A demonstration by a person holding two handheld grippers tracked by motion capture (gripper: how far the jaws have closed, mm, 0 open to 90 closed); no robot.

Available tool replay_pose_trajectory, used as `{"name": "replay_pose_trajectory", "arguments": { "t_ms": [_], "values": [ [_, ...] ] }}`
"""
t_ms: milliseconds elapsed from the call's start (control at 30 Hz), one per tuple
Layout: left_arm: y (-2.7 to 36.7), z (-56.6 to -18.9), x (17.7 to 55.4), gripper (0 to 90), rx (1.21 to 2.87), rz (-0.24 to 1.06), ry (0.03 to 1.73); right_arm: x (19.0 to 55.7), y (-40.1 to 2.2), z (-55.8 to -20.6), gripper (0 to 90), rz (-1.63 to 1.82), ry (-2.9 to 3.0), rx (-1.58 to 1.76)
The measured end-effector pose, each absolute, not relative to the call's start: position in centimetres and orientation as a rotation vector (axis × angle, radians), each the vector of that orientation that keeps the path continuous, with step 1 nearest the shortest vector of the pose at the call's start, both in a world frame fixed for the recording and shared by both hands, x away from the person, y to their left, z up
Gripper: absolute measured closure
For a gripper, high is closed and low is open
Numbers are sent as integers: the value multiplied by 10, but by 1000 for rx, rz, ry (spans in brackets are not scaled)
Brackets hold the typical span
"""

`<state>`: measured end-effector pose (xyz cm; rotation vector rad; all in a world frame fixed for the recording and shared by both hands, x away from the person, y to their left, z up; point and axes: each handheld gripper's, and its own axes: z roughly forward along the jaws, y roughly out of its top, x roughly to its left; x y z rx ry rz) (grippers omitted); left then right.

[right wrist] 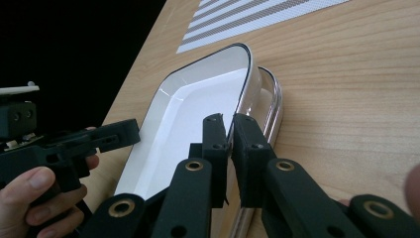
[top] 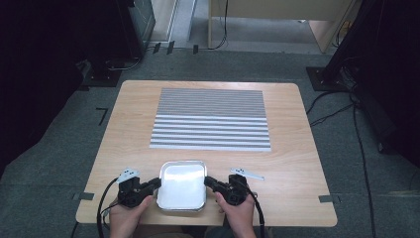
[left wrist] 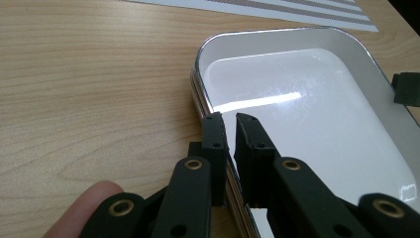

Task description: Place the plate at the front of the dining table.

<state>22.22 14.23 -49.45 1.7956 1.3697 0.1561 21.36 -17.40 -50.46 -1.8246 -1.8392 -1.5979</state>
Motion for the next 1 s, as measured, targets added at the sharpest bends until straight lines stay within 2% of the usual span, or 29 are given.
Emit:
{"name": "replay_pose_trajectory", "arguments": {
  "t_ms": [333,667,1000],
  "values": [
    [140,-497,222,825,1797,171,1380,213,-169,-509,827,-1570,-1875,-1851],
    [129,-496,216,838,1821,290,1389,205,-161,-513,855,-1582,-1901,-1947],
    [131,-493,213,855,1753,291,1377,202,-163,-508,873,-1641,-1891,-1944]
  ]
}}
